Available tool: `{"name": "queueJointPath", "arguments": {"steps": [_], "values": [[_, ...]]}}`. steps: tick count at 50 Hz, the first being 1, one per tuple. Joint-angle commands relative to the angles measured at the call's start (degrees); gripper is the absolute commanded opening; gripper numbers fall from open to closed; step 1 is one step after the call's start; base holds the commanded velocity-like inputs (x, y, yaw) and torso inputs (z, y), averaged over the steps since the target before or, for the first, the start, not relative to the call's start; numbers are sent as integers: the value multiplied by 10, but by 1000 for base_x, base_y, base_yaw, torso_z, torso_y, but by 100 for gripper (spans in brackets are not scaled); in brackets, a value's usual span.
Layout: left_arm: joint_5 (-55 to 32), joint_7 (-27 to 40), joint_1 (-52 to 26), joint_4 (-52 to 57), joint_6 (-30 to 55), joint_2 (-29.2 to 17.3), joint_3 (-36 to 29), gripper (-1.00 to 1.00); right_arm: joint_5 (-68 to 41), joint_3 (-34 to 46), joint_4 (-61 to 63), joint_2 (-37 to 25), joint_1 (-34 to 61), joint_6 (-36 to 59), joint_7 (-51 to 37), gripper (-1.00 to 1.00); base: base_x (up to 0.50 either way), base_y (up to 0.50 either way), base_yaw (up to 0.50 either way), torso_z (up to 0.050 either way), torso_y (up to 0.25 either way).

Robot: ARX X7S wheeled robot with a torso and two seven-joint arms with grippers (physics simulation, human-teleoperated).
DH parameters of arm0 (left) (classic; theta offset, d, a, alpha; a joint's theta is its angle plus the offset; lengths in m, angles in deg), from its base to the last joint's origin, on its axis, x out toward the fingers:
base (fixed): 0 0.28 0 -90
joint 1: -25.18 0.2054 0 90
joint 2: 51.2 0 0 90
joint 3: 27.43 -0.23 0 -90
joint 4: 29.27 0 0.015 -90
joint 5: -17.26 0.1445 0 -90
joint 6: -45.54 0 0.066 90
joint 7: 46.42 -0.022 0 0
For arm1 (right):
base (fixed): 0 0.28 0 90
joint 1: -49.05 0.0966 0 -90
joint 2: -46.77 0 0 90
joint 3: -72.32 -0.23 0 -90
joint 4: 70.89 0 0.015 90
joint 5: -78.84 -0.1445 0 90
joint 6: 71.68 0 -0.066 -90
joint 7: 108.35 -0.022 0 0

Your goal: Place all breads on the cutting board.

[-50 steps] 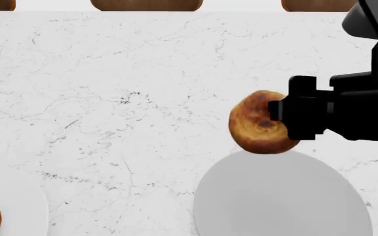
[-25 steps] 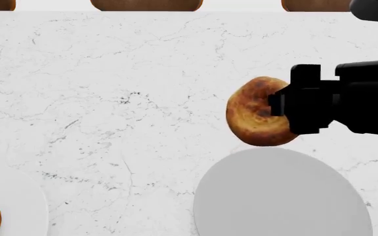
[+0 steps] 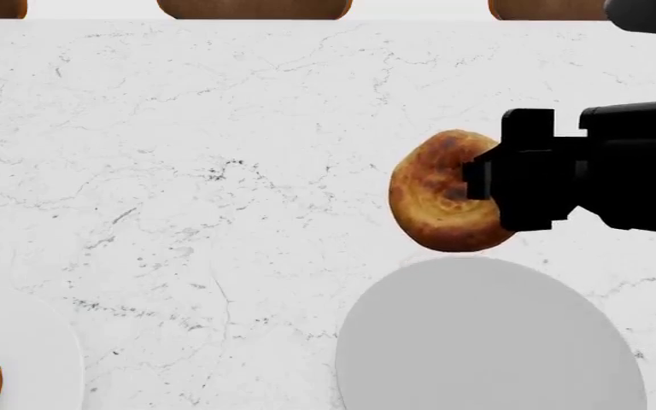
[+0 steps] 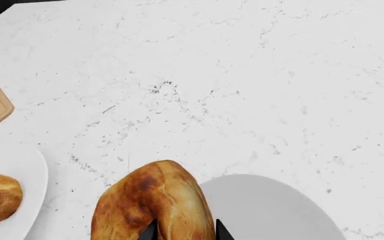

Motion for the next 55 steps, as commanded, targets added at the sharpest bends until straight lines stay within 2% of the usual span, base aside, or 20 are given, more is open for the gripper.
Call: {"name": "queueJointPath", "arguments": {"steps": [1,9,15,25,28,45,55], "values": [[-36,-53,-51,5,-2,-20,-123,100,3,2,2,-1,2,-2,5,-100,0,0,0,0,0],[-128,-21,-78,33,-15,-39,-199,100,11,5,4,3,2,-5,13,-100,0,0,0,0,0],[-139,-15,-78,53,-16,-50,-219,100,9,5,7,-2,-1,-10,13,-100,0,0,0,0,0],[-44,-77,-45,26,-2,-38,-197,100,-1,7,14,-5,-3,-14,8,-100,0,0,0,0,0],[-49,-79,-46,32,-7,-36,-208,100,-1,8,11,-2,2,-15,8,-100,0,0,0,0,0],[49,-145,10,21,-35,-3,-206,100,-14,14,18,-11,1,-17,5,-100,0,0,0,0,0],[90,-167,28,24,-39,-6,-215,100,-9,16,20,-12,-3,-18,15,-100,0,0,0,0,0]]}}
